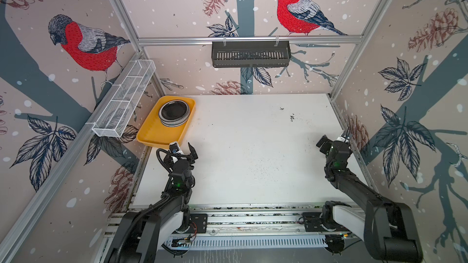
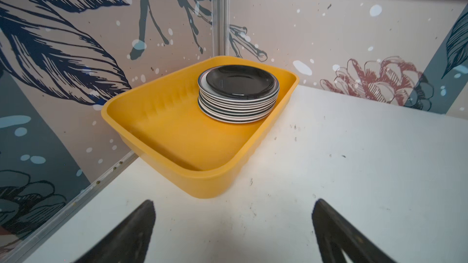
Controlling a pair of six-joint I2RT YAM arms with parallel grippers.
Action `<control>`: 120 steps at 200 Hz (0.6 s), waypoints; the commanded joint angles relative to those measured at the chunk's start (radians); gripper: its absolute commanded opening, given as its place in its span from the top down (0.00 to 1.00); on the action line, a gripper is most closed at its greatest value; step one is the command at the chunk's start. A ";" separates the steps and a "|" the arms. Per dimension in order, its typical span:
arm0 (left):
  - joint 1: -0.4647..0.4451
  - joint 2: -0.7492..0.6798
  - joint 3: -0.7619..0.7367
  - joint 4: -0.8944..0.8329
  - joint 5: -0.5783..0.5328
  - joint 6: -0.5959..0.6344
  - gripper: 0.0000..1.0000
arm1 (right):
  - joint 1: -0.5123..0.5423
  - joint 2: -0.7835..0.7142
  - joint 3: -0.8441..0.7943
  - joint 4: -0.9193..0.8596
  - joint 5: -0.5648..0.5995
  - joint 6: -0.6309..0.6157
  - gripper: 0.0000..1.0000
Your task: Place the plates into the plastic bin on the countertop
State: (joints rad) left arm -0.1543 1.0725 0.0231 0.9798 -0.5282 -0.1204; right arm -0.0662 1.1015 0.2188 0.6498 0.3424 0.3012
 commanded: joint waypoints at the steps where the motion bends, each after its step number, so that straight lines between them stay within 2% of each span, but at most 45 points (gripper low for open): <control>1: 0.002 0.120 0.018 0.280 -0.023 0.063 0.04 | -0.001 0.052 -0.107 0.438 -0.038 -0.098 0.00; 11: 0.002 0.192 0.038 0.350 -0.017 0.097 0.04 | -0.001 0.112 -0.129 0.556 -0.054 -0.101 0.00; 22: 0.003 0.269 0.060 0.416 -0.003 0.131 0.04 | -0.003 0.179 -0.122 0.604 -0.068 -0.090 0.00; 45: 0.009 0.424 0.093 0.510 0.086 0.150 0.04 | -0.004 0.269 -0.058 0.588 -0.108 -0.081 0.00; 63: 0.005 0.538 0.111 0.621 0.097 0.185 0.04 | 0.006 0.317 -0.025 0.575 -0.155 -0.116 0.00; 78: 0.015 0.486 0.133 0.481 0.129 0.165 0.04 | 0.014 0.319 -0.015 0.549 -0.211 -0.145 0.00; 93: 0.039 0.509 0.160 0.473 0.160 0.151 0.04 | 0.020 0.345 -0.021 0.584 -0.256 -0.170 0.00; 105: 0.061 0.489 0.186 0.381 0.204 0.132 0.04 | 0.026 0.396 -0.025 0.632 -0.272 -0.179 0.00; 114: 0.083 0.493 0.195 0.373 0.239 0.118 0.04 | 0.037 0.440 -0.053 0.754 -0.267 -0.192 0.01; 120: 0.090 0.490 0.204 0.346 0.247 0.108 0.04 | 0.037 0.428 -0.051 0.730 -0.265 -0.190 0.00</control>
State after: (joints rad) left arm -0.0971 1.5692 0.2001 1.3720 -0.3656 0.0216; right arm -0.0395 1.4982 0.1883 1.2373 0.1219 0.1539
